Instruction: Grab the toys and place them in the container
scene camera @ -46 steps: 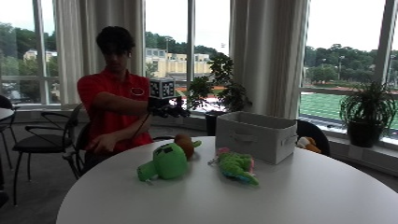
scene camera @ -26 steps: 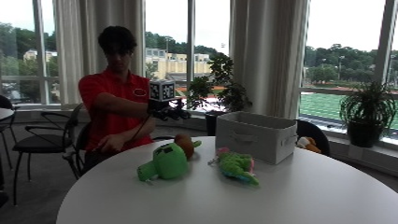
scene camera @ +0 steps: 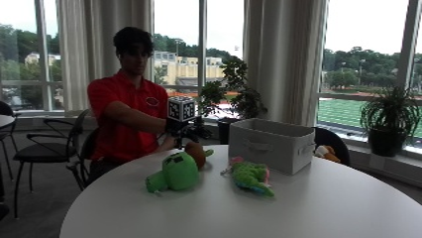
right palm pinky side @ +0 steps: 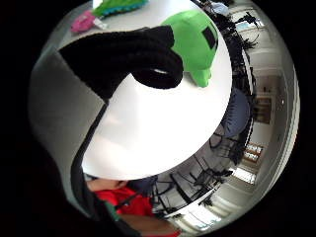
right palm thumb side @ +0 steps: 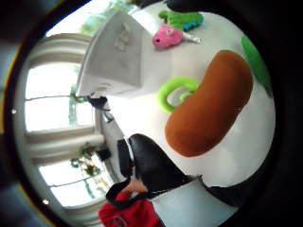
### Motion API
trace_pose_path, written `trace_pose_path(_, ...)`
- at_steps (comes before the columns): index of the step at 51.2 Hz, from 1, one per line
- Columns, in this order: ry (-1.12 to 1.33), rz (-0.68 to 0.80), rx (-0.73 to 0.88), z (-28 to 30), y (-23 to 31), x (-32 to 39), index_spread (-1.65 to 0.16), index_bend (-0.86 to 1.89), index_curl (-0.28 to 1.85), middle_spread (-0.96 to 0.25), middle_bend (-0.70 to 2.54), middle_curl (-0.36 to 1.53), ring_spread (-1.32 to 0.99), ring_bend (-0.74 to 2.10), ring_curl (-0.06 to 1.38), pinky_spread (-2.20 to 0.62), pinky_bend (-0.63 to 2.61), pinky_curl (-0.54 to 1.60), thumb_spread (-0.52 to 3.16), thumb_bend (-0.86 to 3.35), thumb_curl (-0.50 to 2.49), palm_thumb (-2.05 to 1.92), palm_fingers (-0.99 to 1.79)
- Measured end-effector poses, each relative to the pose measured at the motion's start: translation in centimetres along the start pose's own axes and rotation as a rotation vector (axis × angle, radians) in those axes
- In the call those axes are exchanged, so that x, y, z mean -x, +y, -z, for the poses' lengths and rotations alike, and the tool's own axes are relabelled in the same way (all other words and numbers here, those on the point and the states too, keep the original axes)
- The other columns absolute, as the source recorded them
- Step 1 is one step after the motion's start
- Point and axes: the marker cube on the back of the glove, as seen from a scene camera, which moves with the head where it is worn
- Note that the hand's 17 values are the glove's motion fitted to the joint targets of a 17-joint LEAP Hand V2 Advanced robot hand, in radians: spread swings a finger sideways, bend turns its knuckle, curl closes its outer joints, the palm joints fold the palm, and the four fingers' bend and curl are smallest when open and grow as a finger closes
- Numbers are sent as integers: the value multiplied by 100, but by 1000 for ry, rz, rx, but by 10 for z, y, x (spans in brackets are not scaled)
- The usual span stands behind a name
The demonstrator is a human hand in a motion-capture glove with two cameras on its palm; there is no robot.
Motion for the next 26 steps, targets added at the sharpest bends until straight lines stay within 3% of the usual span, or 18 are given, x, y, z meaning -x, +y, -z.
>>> trace_pose_path(18, -43, -57, 238, -59, -12, 12, -37, 14, 22, -2, 7, 16, 1, 16, 14, 10, 140, 49, 93, -7, 19, -8, -21)
trace_pose_path(26, 107, -3, 327, -74, -3, 33, -39, 30, 29, 1, 8, 15, 5, 10, 11, 8, 143, 47, 101, -2, 23, 0, -17)
